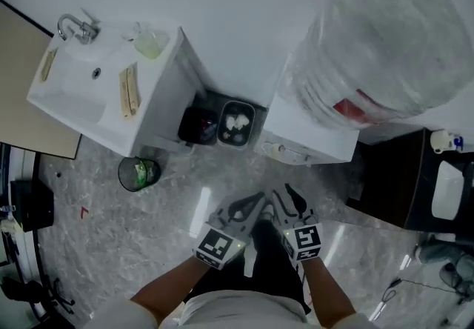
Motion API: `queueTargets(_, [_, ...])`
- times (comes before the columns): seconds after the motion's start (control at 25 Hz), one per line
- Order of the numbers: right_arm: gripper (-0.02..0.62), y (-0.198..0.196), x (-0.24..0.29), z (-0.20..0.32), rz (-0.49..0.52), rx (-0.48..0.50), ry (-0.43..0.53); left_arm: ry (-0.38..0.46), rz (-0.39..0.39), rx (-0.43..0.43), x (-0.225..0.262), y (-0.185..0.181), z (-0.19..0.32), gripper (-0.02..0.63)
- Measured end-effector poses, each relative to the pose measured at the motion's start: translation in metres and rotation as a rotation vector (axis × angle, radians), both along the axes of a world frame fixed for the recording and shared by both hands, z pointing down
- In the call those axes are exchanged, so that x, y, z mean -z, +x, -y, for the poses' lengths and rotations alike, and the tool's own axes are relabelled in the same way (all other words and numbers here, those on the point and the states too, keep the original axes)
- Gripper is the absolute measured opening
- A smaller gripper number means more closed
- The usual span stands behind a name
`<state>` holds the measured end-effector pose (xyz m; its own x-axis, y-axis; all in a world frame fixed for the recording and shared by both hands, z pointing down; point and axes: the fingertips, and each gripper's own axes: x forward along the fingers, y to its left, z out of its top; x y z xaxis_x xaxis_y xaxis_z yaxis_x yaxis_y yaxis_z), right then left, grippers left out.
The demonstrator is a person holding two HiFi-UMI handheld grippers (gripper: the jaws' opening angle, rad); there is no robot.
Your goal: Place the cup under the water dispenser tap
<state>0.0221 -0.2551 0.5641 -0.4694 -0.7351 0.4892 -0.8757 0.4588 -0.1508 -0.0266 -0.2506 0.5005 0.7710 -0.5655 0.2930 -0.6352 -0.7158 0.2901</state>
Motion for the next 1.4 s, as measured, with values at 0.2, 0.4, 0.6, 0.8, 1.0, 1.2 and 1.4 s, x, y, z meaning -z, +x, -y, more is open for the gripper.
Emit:
queueTargets(0.2, [0.109, 0.000, 0.077, -0.035, 0.014, -0.013, 0.026, -0.004, -0.024, -0.010, 0.058, 0.006, -0.025, 0.003])
queueTargets(0.4, [0.076, -0.001, 0.151, -0.058, 0.031, -0.037, 0.111, -0.038, -0.074, -0.016, 0.101, 0.012, -0.052, 0.003])
queueTargets(0.6, [0.051, 0.008, 0.193, -0.078, 0.029, -0.088, 0.160, -0.011, -0.092, -0.023, 0.136, 0.014, -0.062, 0.003])
queueTargets(0.8, [0.021, 0.015, 0.213, -0.080, 0.009, -0.116, 0.207, 0.037, -0.084, -0.042, 0.155, 0.020, -0.060, 0.003])
queueTargets(1.0, [0.017, 0.017, 0.225, -0.073, -0.004, -0.108, 0.240, 0.084, -0.081, -0.051, 0.166, 0.028, -0.056, 0.003])
queueTargets(1.2, [0.017, 0.012, 0.227, -0.067, 0.008, -0.097, 0.232, 0.106, -0.069, -0.039, 0.167, 0.025, -0.049, 0.003])
queueTargets(1.4, [0.017, 0.011, 0.220, -0.067, 0.004, -0.090, 0.218, 0.088, -0.061, -0.028, 0.159, 0.023, -0.050, 0.003])
